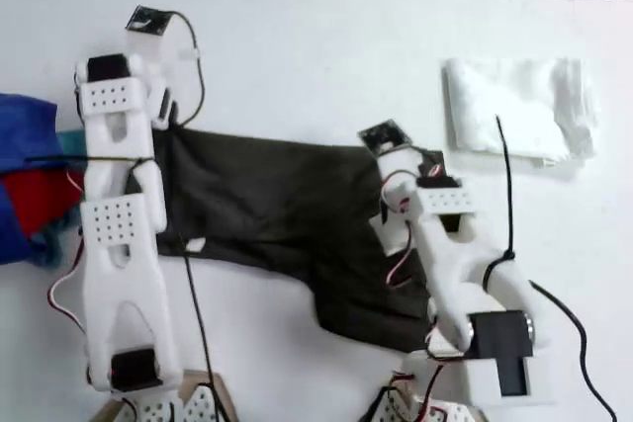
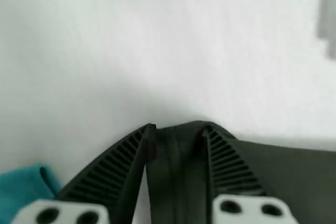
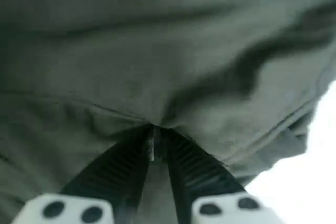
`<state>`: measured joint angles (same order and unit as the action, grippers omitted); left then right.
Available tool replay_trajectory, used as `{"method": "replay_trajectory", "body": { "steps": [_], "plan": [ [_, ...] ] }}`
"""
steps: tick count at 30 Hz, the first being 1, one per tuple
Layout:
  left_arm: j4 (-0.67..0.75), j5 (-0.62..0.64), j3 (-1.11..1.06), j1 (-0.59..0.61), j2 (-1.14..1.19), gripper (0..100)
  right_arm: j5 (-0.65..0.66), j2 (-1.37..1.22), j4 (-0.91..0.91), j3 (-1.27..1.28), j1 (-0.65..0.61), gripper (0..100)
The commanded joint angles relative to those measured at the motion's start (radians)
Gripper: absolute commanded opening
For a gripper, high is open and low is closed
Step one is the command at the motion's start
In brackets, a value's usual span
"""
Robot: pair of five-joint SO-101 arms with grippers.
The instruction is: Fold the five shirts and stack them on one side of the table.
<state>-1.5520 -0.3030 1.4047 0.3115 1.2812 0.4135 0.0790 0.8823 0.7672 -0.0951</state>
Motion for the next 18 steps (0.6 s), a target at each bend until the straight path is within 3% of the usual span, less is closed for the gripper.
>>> {"method": "replay_trajectory", "body": {
  "steps": [1,5,13,18],
  "plan": [
    [0.009,0.006,0.047,-0.002,0.005,16,-0.002,-0.015,-0.01,-0.091,0.081,1.9],
    [-0.028,0.011,0.056,-0.002,-0.002,16,-0.002,-0.015,0.036,-0.135,0.084,1.9],
    [-0.241,0.011,0.269,-0.025,-0.066,16,-0.011,0.105,0.2,-0.176,-0.102,1.9],
    [-0.239,0.011,0.13,-0.006,-0.213,16,-0.003,0.3,0.34,-0.175,-0.213,2.7]
  ]
}}
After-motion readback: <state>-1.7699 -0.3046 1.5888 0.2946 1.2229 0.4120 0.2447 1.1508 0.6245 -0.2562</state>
